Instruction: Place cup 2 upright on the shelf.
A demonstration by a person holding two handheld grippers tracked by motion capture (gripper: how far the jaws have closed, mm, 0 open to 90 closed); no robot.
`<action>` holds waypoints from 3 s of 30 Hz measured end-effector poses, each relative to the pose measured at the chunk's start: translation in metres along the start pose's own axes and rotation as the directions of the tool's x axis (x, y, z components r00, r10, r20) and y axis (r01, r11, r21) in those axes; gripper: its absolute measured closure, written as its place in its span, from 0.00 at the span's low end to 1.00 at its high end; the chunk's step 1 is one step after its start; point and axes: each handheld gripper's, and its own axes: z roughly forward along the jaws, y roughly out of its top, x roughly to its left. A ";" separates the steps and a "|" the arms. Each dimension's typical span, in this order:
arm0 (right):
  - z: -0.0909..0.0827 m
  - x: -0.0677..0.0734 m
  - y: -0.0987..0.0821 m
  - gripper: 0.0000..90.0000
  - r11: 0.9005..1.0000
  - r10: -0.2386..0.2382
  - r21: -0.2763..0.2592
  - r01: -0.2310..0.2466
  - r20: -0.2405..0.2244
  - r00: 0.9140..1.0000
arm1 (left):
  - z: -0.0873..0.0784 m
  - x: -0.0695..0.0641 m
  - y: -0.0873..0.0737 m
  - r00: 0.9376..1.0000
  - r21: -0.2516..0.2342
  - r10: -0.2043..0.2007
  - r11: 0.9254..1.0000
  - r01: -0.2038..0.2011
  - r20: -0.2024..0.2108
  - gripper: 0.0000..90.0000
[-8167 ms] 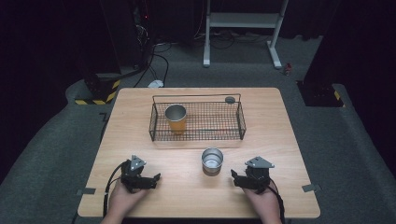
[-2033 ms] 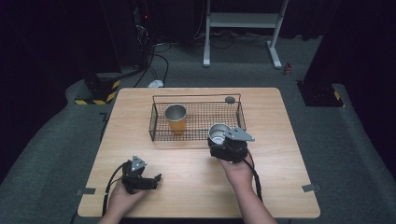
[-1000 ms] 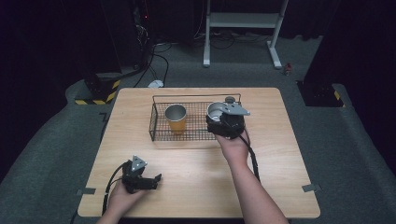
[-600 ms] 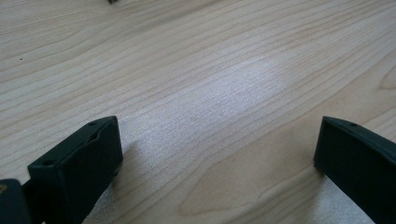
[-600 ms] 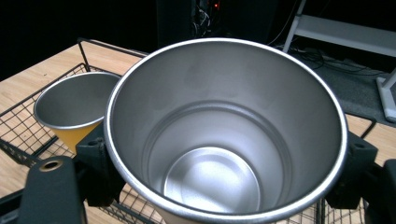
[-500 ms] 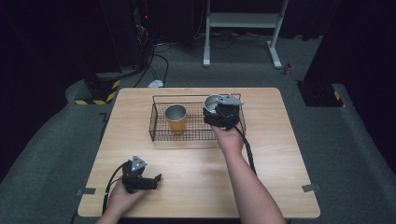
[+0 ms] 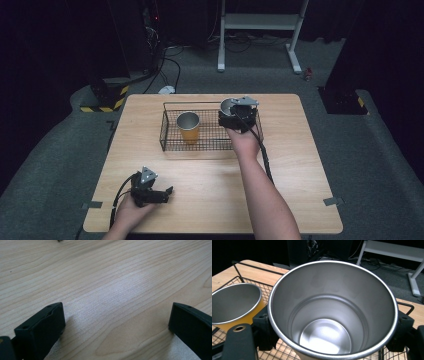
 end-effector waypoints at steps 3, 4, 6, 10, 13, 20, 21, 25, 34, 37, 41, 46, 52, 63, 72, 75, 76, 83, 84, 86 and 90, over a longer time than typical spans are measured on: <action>0.002 -0.001 0.000 0.21 1.000 0.004 0.005 -0.004 0.008 1.000 | 0.000 0.000 0.000 1.000 0.000 0.002 1.000 -0.002 0.000 0.01; 0.002 -0.001 0.000 0.21 1.000 0.004 0.005 -0.004 0.008 1.000 | 0.000 0.000 0.000 1.000 0.000 0.002 1.000 -0.002 0.000 0.01; 0.005 -0.001 -0.002 0.20 1.000 0.007 0.021 -0.007 0.010 1.000 | 0.000 0.000 0.000 1.000 0.000 0.002 1.000 -0.002 0.000 0.01; 0.010 -0.001 -0.005 0.20 0.999 -0.003 0.045 0.002 0.014 1.000 | 0.000 0.000 0.000 1.000 0.000 0.002 1.000 -0.002 0.000 0.00; 0.016 -0.001 -0.008 0.20 0.998 -0.001 0.070 0.000 0.016 1.000 | 0.000 0.000 0.000 1.000 0.001 0.004 1.000 -0.004 0.001 0.00; 0.028 0.000 -0.018 0.20 0.993 -0.002 0.115 0.000 0.020 1.000 | 0.000 0.000 0.000 1.000 0.001 0.005 1.000 -0.005 0.000 0.00; 0.030 0.000 -0.019 0.20 0.993 -0.010 0.115 0.007 0.021 1.000 | 0.000 0.000 0.000 1.000 0.002 0.005 1.000 -0.005 0.000 0.00; 0.036 0.000 -0.024 0.20 0.990 -0.001 0.142 -0.001 0.019 1.000 | 0.000 0.000 0.000 1.000 0.002 0.006 1.000 -0.006 0.000 0.00; 0.045 0.001 -0.031 0.20 0.981 0.008 0.192 -0.012 0.020 1.000 | 0.000 0.000 0.001 1.000 0.003 0.012 1.000 -0.012 -0.002 0.00; 0.049 0.002 -0.034 0.20 0.976 0.015 0.216 -0.018 0.019 1.000 | 0.000 0.000 0.000 1.000 0.003 0.006 1.000 -0.006 0.001 0.00; 0.052 0.001 -0.036 0.20 0.973 0.021 0.229 -0.025 0.022 1.000 | 0.000 0.000 0.000 1.000 0.003 0.006 1.000 -0.006 0.002 0.00; 0.054 0.000 -0.037 0.20 0.971 0.025 0.237 -0.030 0.025 0.999 | 0.000 0.000 0.000 1.000 0.003 0.007 1.000 -0.007 0.001 0.00; 0.058 -0.001 -0.039 0.20 0.967 0.038 0.252 -0.043 0.025 0.999 | 0.000 0.000 0.000 1.000 0.003 0.007 1.000 -0.007 0.001 0.00; 0.061 -0.004 -0.040 0.20 0.964 0.051 0.262 -0.053 0.017 0.999 | 0.000 0.000 0.000 1.000 0.003 0.007 1.000 -0.007 0.001 0.00; 0.062 -0.006 -0.043 0.20 0.948 0.070 0.312 -0.064 -0.010 0.997 | 0.000 0.000 0.000 1.000 0.003 0.006 1.000 -0.006 0.002 0.00; 0.062 -0.006 -0.042 0.20 0.946 0.071 0.317 -0.063 -0.014 0.997 | 0.000 0.000 0.000 1.000 0.003 0.007 1.000 -0.007 0.001 0.00; 0.062 -0.006 -0.042 0.20 0.945 0.069 0.320 -0.061 -0.014 0.997 | 0.000 0.000 0.000 1.000 0.003 0.006 1.000 -0.006 0.001 0.00; 0.060 -0.004 -0.043 0.20 0.944 0.051 0.328 -0.045 -0.012 0.999 | 0.000 0.000 0.000 1.000 0.003 0.006 1.000 -0.006 0.001 0.00; 0.060 -0.004 -0.043 0.19 0.943 0.052 0.331 -0.045 -0.014 0.999 | 0.000 0.000 0.000 1.000 0.003 0.007 1.000 -0.007 0.001 0.00; 0.060 -0.005 -0.043 0.19 0.941 0.060 0.335 -0.051 -0.016 0.998 | 0.000 0.000 0.000 1.000 0.003 0.006 1.000 -0.006 0.001 0.00; 0.059 -0.005 -0.044 0.18 0.939 0.058 0.339 -0.048 -0.019 0.998 | 0.000 0.000 0.000 1.000 0.003 0.006 1.000 -0.006 0.001 0.00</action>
